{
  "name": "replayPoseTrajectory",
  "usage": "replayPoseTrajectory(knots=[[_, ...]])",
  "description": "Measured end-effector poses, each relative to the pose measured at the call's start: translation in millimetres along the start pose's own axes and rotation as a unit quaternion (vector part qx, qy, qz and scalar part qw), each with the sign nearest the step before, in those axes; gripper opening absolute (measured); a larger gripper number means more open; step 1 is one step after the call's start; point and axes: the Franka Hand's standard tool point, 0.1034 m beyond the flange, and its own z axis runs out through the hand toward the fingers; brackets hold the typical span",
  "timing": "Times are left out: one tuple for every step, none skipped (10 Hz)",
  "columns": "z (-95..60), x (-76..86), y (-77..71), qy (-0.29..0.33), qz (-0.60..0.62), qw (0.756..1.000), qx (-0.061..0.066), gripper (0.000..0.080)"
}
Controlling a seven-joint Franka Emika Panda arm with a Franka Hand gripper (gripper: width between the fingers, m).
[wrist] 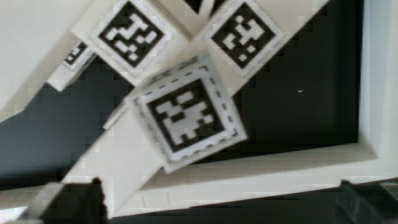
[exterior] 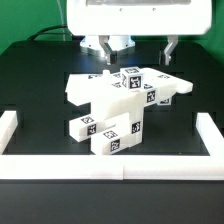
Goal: Assemble chair
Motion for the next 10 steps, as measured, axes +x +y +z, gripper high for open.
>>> replayPoseTrajectory(knots=[[5.7,-1.2,4.6,-0.002,0.000,1.000,-0.003,0.0648],[7.2,-0.2,7.6,0.000,0.002,1.000,-0.004,0.0648],[9.7,0.0,10.1,0.000,-0.001,1.000,-0.005,0.0648],[13.1,-1.0,11.2,0.001,-0.021,1.000,-0.007,0.0648],[15.1,-3.9,11.9,-0.002,-0.043,0.999,-0.007,0.0648],[16.3,-5.6,13.2,-0.004,-0.044,0.999,-0.007,0.0648],[18.3,-6.9,15.2,-0.006,-0.044,0.999,-0.008,0.0648],[20.0,-7.6,15.8,-0.006,-0.044,0.999,-0.008,0.0648],[21.7,-8.5,15.8,-0.008,-0.043,0.999,-0.009,0.0648],[21.8,-8.5,16.0,-0.008,-0.043,0.999,-0.009,0.0648]])
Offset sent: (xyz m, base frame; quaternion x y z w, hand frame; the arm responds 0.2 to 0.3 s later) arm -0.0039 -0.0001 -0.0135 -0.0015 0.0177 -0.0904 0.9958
